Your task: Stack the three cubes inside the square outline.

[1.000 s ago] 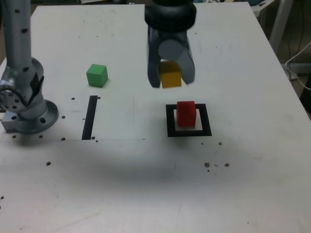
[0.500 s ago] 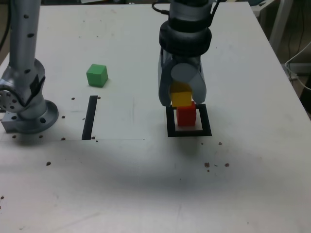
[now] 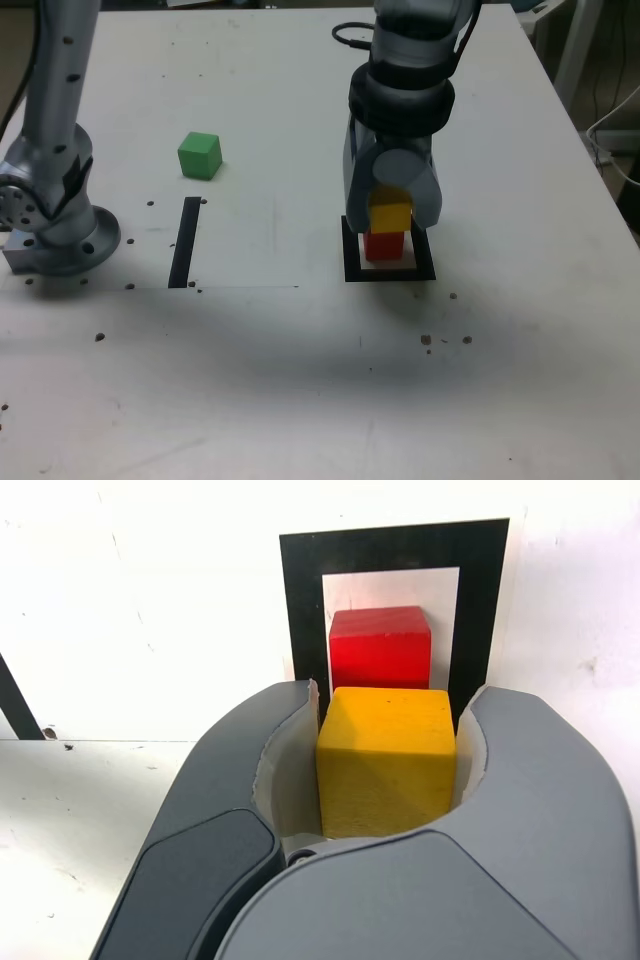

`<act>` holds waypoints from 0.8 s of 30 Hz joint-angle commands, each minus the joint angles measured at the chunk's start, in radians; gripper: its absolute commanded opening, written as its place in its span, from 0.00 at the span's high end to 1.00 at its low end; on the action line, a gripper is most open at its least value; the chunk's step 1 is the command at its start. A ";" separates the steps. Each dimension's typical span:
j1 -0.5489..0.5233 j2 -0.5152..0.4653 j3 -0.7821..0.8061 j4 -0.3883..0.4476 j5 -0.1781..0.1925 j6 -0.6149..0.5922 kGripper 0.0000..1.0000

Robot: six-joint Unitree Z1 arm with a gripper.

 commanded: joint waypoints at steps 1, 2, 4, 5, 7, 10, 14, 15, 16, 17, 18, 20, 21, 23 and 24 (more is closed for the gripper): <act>0.013 0.008 -0.001 0.003 0.008 -0.001 0.75; 0.018 0.009 0.001 0.004 0.011 -0.001 0.75; 0.027 0.010 0.005 0.007 0.015 -0.001 0.75; 0.030 0.011 0.008 0.008 0.017 0.000 0.75; 0.034 0.012 0.011 0.009 0.018 0.000 0.75; 0.036 0.014 0.013 0.008 0.015 0.002 0.75; 0.036 0.017 0.013 0.004 0.008 0.007 0.75; 0.036 0.018 0.013 0.003 0.007 0.008 0.75; 0.036 0.018 0.013 0.002 0.006 0.008 0.74; 0.036 0.019 0.014 0.002 0.006 0.009 0.74; 0.036 0.019 0.015 0.001 0.006 0.009 0.73; 0.037 0.019 0.018 0.001 0.006 0.009 0.71; 0.037 0.019 0.020 0.000 0.006 0.009 0.70; 0.039 0.019 0.025 -0.002 0.006 0.009 0.69; 0.040 0.020 0.027 -0.003 0.006 0.009 0.68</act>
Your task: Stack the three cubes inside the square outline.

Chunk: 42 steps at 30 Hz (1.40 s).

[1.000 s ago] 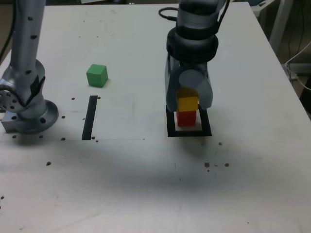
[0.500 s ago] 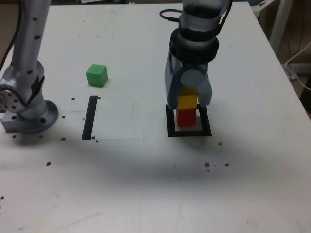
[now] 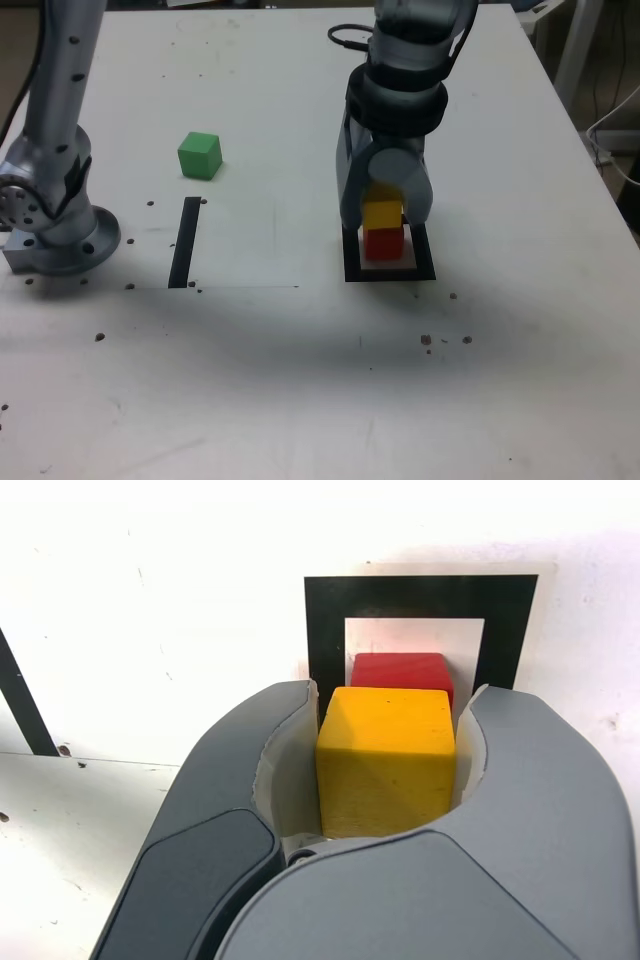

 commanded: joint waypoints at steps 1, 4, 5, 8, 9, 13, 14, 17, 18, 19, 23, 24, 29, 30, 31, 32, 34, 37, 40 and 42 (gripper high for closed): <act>0.004 0.007 0.004 -0.003 0.000 0.002 0.66; 0.006 0.011 0.011 -0.006 0.001 0.002 0.61; 0.007 0.012 0.013 -0.007 0.001 0.003 0.59; 0.008 0.015 0.015 -0.010 -0.001 0.005 0.55; 0.008 0.015 0.014 -0.011 -0.003 0.007 0.54; 0.009 0.014 0.007 -0.015 -0.015 0.014 0.51; 0.008 0.014 0.007 -0.019 -0.017 0.016 0.50; 0.009 0.014 0.010 -0.032 -0.023 0.020 0.46; 0.009 0.014 0.012 -0.037 -0.024 0.020 0.45; 0.009 0.013 0.014 -0.040 -0.024 0.021 0.43; 0.008 0.011 0.015 -0.038 -0.024 0.025 0.24; 0.009 0.010 0.016 -0.034 -0.024 0.026 0.18; 0.009 0.004 0.020 -0.011 -0.017 0.026 0.01; 0.009 0.002 0.021 -0.009 -0.015 0.025 0.01; 0.009 -0.001 0.021 -0.007 -0.013 0.025 0.01; 0.009 -0.004 0.022 -0.004 -0.011 0.025 0.01; 0.009 -0.014 0.023 0.001 -0.006 0.025 0.01; 0.009 -0.040 0.027 0.012 0.003 0.025 0.01; 0.009 -0.079 0.035 0.023 0.011 0.027 0.01; 0.009 -0.107 0.042 0.027 0.013 0.033 0.01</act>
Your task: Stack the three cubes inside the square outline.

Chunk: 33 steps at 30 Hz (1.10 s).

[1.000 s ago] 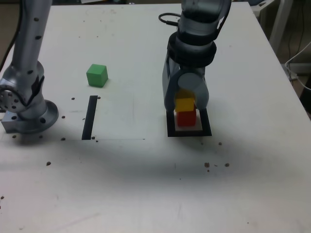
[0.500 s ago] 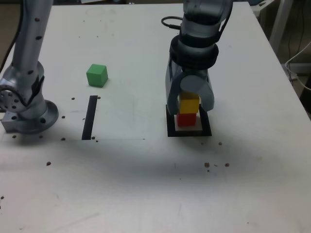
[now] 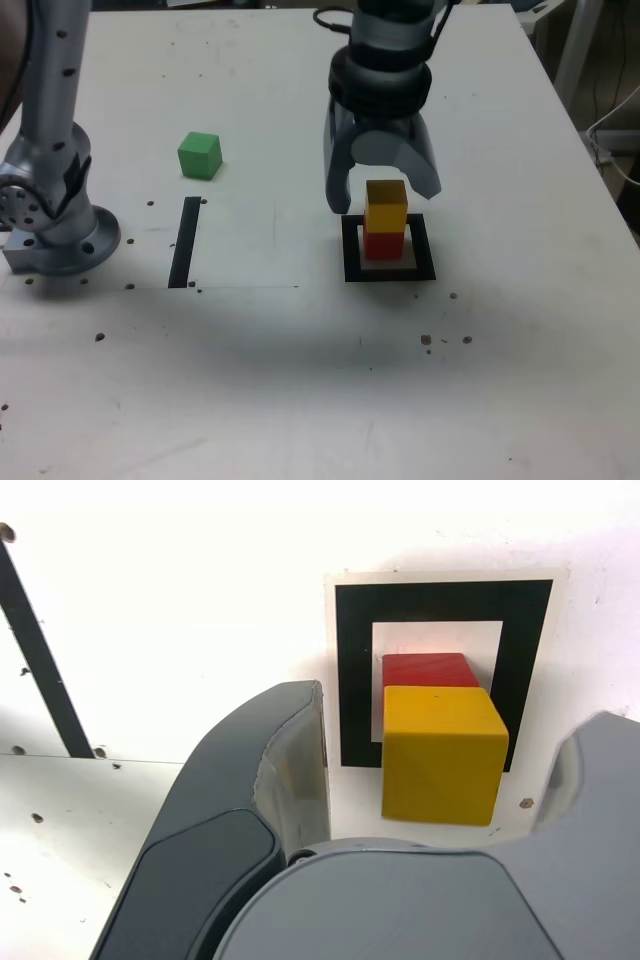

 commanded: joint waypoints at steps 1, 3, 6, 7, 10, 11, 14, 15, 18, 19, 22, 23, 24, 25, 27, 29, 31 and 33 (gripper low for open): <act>0.001 -0.043 0.010 0.007 0.003 0.009 0.01; 0.002 -0.071 0.023 0.008 0.002 0.018 0.01; 0.011 -0.120 0.058 0.008 -0.001 0.040 0.01; 0.018 -0.135 0.071 0.008 -0.002 0.052 0.01; 0.048 -0.172 0.102 0.015 -0.005 0.118 0.01; 0.060 -0.182 0.108 0.021 -0.006 0.150 0.01; 0.101 -0.214 0.125 0.044 -0.014 0.262 0.01; 0.117 -0.225 0.134 0.051 -0.018 0.299 0.01; 0.163 -0.255 0.175 0.063 -0.023 0.389 0.01; 0.177 -0.263 0.192 0.064 -0.020 0.409 0.01; 0.211 -0.277 0.236 0.066 0.009 0.450 0.01; 0.222 -0.280 0.248 0.066 0.021 0.461 0.01; 0.232 -0.285 0.258 0.066 0.034 0.472 0.01; 0.242 -0.292 0.267 0.066 0.048 0.483 0.01; 0.269 -0.312 0.288 0.065 0.082 0.508 0.01; 0.295 -0.332 0.309 0.063 0.112 0.529 0.01; 0.323 -0.349 0.331 0.060 0.139 0.555 0.01; 0.354 -0.362 0.347 0.057 0.156 0.589 0.01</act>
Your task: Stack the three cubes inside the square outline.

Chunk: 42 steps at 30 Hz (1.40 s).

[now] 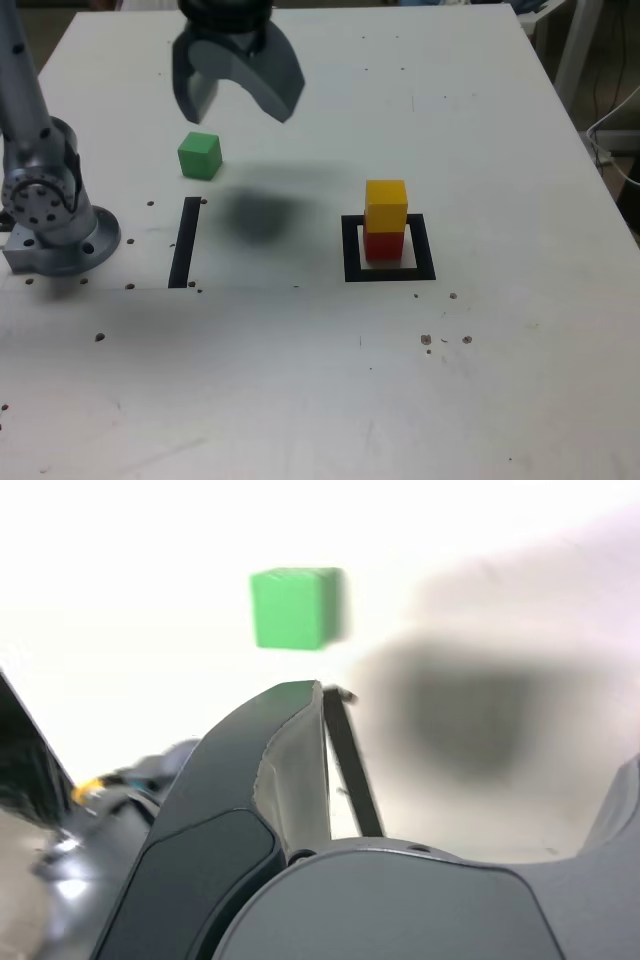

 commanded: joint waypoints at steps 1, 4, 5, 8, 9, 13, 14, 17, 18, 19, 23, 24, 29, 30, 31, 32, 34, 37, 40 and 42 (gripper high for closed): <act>0.038 -0.020 0.018 -0.006 0.019 0.049 0.01; 0.084 -0.034 0.025 -0.010 0.033 0.117 0.01; 0.100 -0.037 0.027 -0.013 0.037 0.140 0.01; 0.149 -0.042 0.033 -0.020 0.051 0.196 0.01; 0.165 -0.042 0.035 -0.023 0.056 0.211 0.01; 0.217 -0.040 0.050 -0.046 0.075 0.246 0.01; 0.227 -0.039 0.055 -0.053 0.077 0.249 0.01; 0.258 -0.036 0.072 -0.071 0.078 0.251 0.01; 0.268 -0.034 0.077 -0.075 0.078 0.252 0.01; 0.279 -0.033 0.081 -0.077 0.078 0.252 0.01; 0.303 -0.022 0.098 -0.081 0.078 0.252 0.01; 0.306 -0.019 0.104 -0.084 0.078 0.251 0.01; 0.312 -0.002 0.145 -0.111 0.077 0.251 0.01; 0.314 0.002 0.152 -0.116 0.078 0.251 0.01; 0.316 0.006 0.157 -0.121 0.079 0.251 0.01; 0.318 0.011 0.161 -0.124 0.080 0.251 0.01; 0.322 0.020 0.167 -0.130 0.083 0.251 0.01; 0.330 0.028 0.174 -0.136 0.087 0.251 0.01; 0.336 0.032 0.177 -0.142 0.092 0.250 0.01; 0.338 0.033 0.180 -0.146 0.094 0.250 0.01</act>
